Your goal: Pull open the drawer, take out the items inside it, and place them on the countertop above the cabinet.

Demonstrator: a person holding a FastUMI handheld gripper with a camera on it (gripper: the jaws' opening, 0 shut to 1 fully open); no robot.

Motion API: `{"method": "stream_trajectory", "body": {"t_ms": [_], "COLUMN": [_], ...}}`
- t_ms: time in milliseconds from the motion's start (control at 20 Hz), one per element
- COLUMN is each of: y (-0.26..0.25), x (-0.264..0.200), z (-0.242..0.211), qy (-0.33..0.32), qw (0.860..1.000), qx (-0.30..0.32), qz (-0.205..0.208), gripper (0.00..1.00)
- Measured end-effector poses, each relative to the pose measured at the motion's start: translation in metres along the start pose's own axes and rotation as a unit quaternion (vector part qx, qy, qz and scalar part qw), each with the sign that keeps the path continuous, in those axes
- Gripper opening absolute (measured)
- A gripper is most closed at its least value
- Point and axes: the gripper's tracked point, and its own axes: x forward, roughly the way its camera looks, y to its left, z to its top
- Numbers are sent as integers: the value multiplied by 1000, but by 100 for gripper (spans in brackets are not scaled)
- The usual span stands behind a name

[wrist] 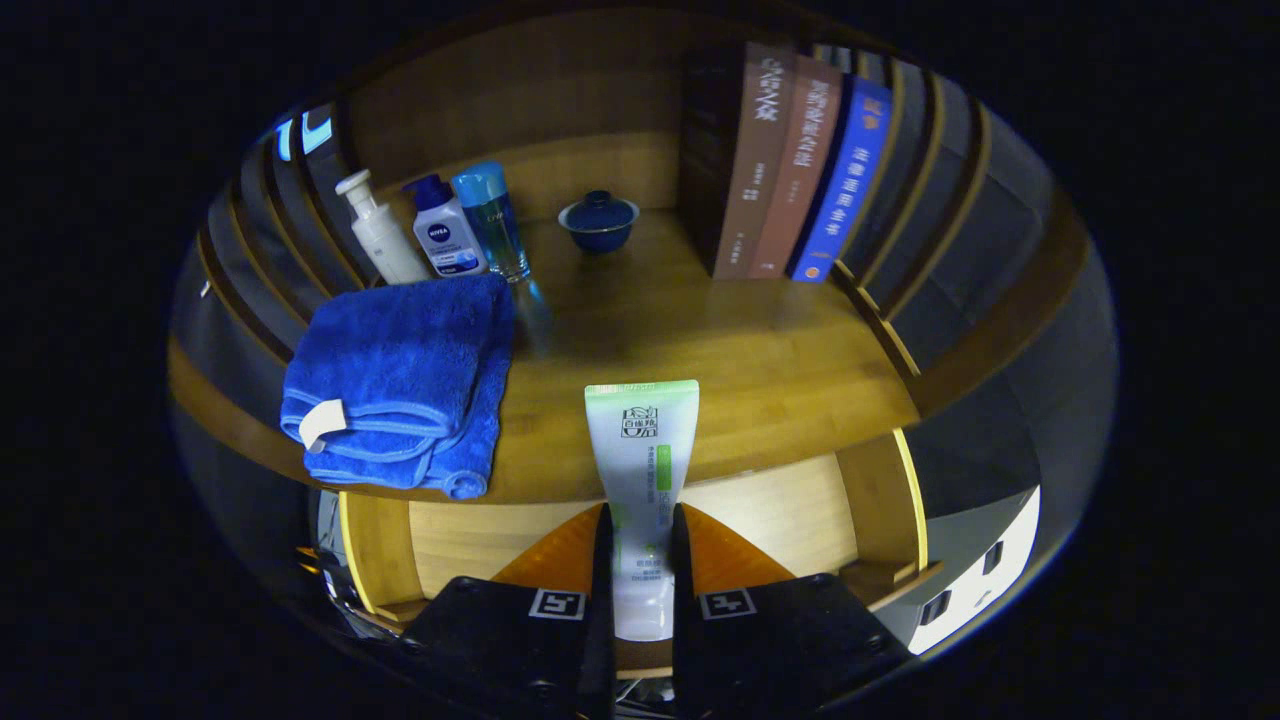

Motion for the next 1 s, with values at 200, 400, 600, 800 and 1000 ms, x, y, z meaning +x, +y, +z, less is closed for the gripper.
{"method": "stream_trajectory", "body": {"t_ms": [200, 400, 600, 800, 1000], "y": [18, 17, 30, 38, 45], "x": [30, 51, 68, 72, 63], "z": [28, 47, 56, 60, 67], "qy": [4, 13, 20, 20, 2], "qw": [999, 999, 997, 996, 994], "qx": [-15, -8, 7, -4, 8], "qz": [34, 41, 70, 83, 110], "gripper": [27, 27, 26, 31, 70]}}
